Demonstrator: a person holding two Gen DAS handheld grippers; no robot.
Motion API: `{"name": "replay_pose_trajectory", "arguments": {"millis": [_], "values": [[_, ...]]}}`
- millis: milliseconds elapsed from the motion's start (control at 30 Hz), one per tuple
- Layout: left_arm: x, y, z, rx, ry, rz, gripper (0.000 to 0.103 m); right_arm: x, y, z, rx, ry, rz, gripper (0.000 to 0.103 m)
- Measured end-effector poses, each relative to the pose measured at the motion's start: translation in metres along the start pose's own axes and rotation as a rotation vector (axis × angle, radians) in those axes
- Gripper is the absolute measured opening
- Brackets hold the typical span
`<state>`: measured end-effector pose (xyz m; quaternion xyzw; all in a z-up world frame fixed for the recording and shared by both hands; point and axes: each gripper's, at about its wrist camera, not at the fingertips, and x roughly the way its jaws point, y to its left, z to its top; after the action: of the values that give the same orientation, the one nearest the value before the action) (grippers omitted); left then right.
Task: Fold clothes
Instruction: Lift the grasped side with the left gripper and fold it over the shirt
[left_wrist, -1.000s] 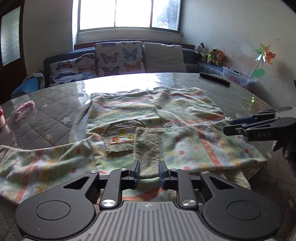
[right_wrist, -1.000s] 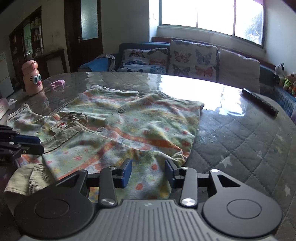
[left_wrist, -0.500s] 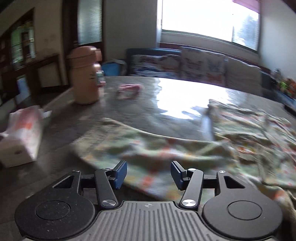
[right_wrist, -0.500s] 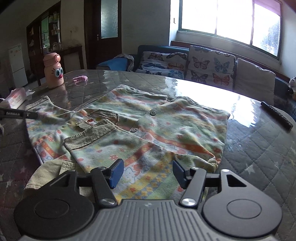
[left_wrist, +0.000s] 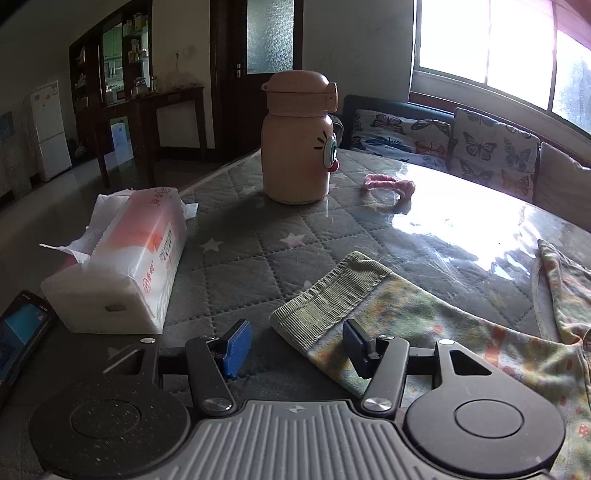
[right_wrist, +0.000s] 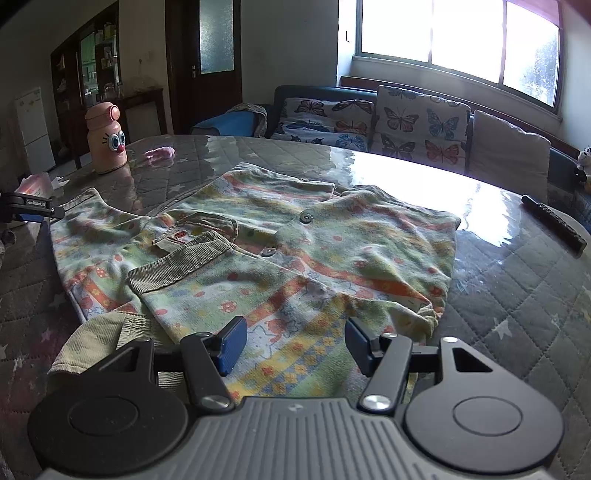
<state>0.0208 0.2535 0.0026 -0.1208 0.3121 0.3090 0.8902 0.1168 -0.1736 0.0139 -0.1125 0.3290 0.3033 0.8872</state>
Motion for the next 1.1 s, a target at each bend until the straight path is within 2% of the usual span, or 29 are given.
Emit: {"name": "replay_pose_trajectory", "arguments": {"millis": [100,167,233,300,467,733,867,1033,1100], "values": [[0.002,-0.001,0.001,-0.001,-0.004,-0.008,0.055,0.0,-0.001,-0.001,0.006,-0.001,0.0,0.06],[0.003,-0.001,0.001,-0.002,-0.011,-0.022,0.047,-0.001,-0.001,-0.001,0.008,-0.003,-0.001,0.06],[0.003,0.0,0.002,-0.01,-0.013,-0.049,0.022,-0.003,-0.001,-0.002,0.011,-0.007,-0.002,0.06],[-0.002,-0.003,0.003,-0.017,-0.02,-0.065,0.011,-0.005,-0.002,-0.002,0.013,-0.01,-0.003,0.06],[-0.033,-0.025,0.005,-0.01,-0.074,-0.173,0.01,-0.012,-0.004,0.0,0.025,-0.029,-0.004,0.06],[-0.106,-0.106,0.006,0.096,-0.184,-0.477,0.009,-0.019,-0.01,-0.001,0.055,-0.056,0.002,0.06],[-0.126,-0.154,-0.003,0.159,-0.175,-0.649,0.009,-0.025,-0.017,-0.005,0.08,-0.069,-0.007,0.06],[-0.137,-0.207,-0.021,0.236,-0.141,-0.802,0.009,-0.035,-0.031,-0.01,0.122,-0.086,-0.032,0.06],[-0.137,-0.224,-0.031,0.271,-0.112,-0.841,0.009,-0.039,-0.039,-0.012,0.145,-0.09,-0.044,0.06]]}}
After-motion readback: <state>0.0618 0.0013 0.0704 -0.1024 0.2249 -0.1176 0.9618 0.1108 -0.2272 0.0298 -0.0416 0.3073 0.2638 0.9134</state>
